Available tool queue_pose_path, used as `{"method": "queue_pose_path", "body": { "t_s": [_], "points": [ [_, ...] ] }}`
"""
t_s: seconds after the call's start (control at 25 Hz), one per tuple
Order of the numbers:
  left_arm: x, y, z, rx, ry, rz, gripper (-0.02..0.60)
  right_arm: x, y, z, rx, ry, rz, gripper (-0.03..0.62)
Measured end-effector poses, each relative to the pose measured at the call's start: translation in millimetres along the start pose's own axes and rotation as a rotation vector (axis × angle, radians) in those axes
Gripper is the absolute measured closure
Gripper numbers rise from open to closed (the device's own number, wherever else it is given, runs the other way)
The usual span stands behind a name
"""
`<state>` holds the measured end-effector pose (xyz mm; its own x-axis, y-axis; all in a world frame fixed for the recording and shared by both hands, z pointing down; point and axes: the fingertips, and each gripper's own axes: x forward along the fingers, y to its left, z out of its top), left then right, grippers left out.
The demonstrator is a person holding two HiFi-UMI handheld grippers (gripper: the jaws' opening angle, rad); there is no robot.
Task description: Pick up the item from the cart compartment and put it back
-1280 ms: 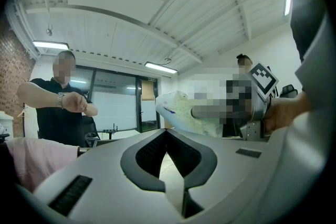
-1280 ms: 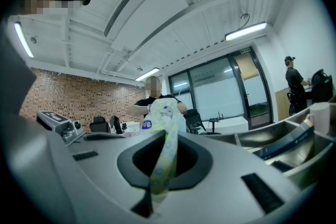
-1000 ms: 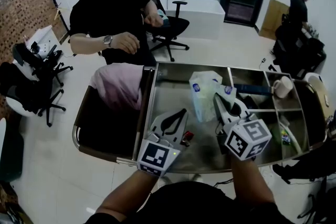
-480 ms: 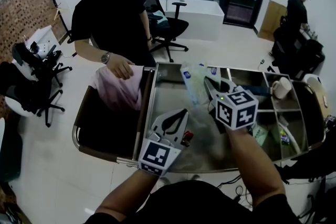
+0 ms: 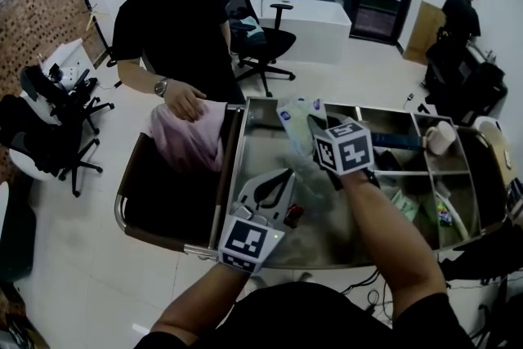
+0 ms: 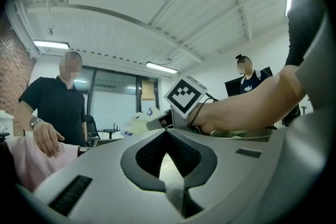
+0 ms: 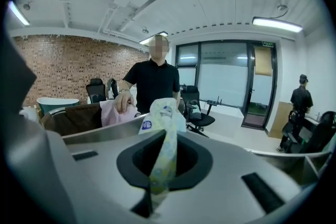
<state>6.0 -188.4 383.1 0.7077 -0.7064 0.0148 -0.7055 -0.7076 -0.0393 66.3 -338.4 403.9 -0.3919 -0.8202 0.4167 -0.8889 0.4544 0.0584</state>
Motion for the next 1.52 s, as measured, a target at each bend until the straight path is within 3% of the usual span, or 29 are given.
{"method": "queue_pose_path", "body": {
  "t_s": [0.12,0.16,0.2,0.24,0.4,0.68,0.84,1.52],
  "points": [
    [-1.0,0.8,0.7,-0.003,-0.001,0.003,0.581,9.3,3.0,-3.4,-0.023,0.022,0.010,0.567],
    [-1.5,1.2,1.1,-0.005,-0.001,0.004,0.581,13.0,3.8,-7.2,-0.024,0.034,0.019,0.508],
    [-1.8,2.1,1.1,-0.007,-0.001,0.005,0.581,16.3,3.4,-11.2,-0.021,0.046,0.024,0.391],
    [-2.0,3.3,1.0,-0.009,-0.001,0.007,0.581,18.1,1.8,-14.0,-0.015,0.054,0.023,0.333],
    [-1.7,5.7,1.1,-0.010,-0.005,0.011,0.581,15.4,-8.4,-19.3,0.013,0.061,0.000,0.333],
    [0.2,5.5,-0.8,-0.001,-0.001,0.011,0.581,-6.8,1.9,-9.0,0.038,-0.008,0.039,0.366],
    [0.2,4.9,-2.1,0.005,0.003,0.009,0.581,-28.5,11.5,-2.3,0.057,-0.071,0.054,0.580],
    [2.0,2.0,-3.0,0.001,0.016,0.003,0.581,-90.1,33.7,18.8,0.111,-0.231,0.115,0.582]
  ]
}}
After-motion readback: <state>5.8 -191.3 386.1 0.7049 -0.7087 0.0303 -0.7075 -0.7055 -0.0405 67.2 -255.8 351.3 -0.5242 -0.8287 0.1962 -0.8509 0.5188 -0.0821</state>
